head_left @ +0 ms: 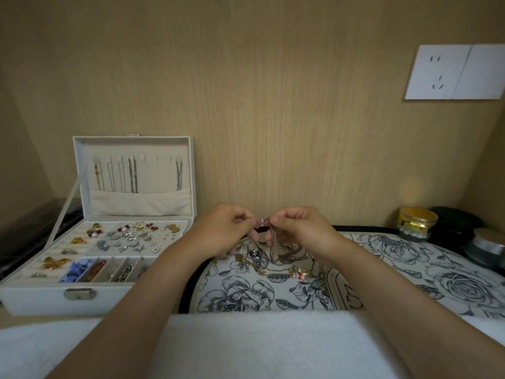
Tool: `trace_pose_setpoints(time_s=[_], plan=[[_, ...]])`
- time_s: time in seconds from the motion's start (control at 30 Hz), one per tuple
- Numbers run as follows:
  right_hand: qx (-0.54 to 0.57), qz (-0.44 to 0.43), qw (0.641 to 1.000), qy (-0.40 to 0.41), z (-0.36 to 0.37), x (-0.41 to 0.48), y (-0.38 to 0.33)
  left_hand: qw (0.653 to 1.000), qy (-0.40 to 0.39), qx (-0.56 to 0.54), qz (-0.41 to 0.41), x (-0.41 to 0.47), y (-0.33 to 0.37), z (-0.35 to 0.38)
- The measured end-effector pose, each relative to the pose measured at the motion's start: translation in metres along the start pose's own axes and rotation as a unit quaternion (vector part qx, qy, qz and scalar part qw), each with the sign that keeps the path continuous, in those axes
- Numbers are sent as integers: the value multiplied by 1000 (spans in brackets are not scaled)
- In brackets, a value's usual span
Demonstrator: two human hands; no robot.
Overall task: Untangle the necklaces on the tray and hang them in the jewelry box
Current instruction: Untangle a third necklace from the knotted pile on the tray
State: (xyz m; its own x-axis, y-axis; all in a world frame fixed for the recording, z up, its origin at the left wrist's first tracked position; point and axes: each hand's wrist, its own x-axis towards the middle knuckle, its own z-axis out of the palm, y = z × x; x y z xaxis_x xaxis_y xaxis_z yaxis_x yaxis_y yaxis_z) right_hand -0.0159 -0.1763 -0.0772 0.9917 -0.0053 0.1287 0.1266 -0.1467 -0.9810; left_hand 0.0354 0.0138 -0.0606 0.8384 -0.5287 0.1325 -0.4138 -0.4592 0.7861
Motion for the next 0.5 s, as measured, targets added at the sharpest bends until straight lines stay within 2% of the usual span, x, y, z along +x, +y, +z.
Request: trace_pose_setpoints(time_s=[0.13,0.27,0.5], plan=[[14,10,1000,11,2,-1,-2,999,11,-35,-11,-1,4,4],[-31,1,999,17,5,0,-3,998,25,-60,-13,-1,8,9],[-64,23,998,12,4,0,-5,988,106,-111,29,3,10,9]])
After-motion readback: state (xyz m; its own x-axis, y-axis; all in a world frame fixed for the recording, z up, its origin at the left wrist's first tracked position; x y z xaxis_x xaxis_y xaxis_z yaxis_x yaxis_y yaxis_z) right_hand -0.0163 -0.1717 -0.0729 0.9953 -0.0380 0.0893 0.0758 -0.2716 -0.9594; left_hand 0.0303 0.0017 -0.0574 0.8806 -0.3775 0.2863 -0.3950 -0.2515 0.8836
